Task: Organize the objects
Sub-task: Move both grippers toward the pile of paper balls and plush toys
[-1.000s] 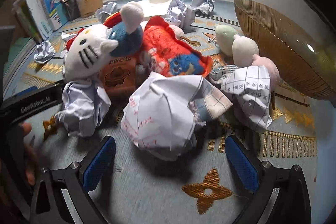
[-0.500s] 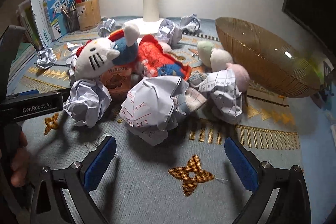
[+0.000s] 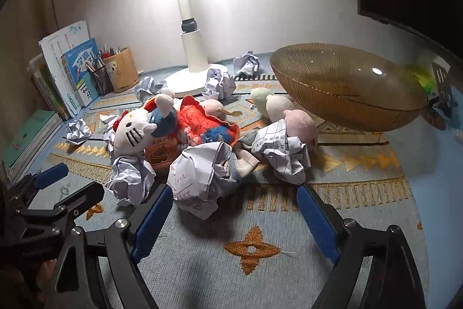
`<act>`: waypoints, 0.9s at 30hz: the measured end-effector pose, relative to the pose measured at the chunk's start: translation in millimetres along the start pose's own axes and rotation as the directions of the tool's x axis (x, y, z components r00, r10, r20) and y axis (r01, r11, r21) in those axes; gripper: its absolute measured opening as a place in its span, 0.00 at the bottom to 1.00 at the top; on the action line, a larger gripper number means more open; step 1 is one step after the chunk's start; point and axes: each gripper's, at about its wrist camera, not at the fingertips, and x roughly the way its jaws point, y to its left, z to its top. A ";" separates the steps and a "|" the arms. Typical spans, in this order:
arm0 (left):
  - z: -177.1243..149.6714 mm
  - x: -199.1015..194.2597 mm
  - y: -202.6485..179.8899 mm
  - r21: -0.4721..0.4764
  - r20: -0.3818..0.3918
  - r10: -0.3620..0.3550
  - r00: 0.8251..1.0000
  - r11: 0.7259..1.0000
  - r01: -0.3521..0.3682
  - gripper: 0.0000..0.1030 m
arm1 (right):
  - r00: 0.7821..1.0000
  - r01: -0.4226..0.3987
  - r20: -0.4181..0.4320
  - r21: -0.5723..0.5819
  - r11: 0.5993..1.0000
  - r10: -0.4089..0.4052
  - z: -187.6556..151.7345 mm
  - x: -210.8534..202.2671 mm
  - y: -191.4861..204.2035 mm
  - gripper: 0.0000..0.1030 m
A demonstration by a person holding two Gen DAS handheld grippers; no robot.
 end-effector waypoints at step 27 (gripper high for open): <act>-4.8 4.5 0.9 -0.028 -0.061 0.053 0.997 0.998 -0.055 0.99 | 0.994 0.062 0.094 -0.131 0.989 -0.050 -10.4 -18.4 26.4 0.84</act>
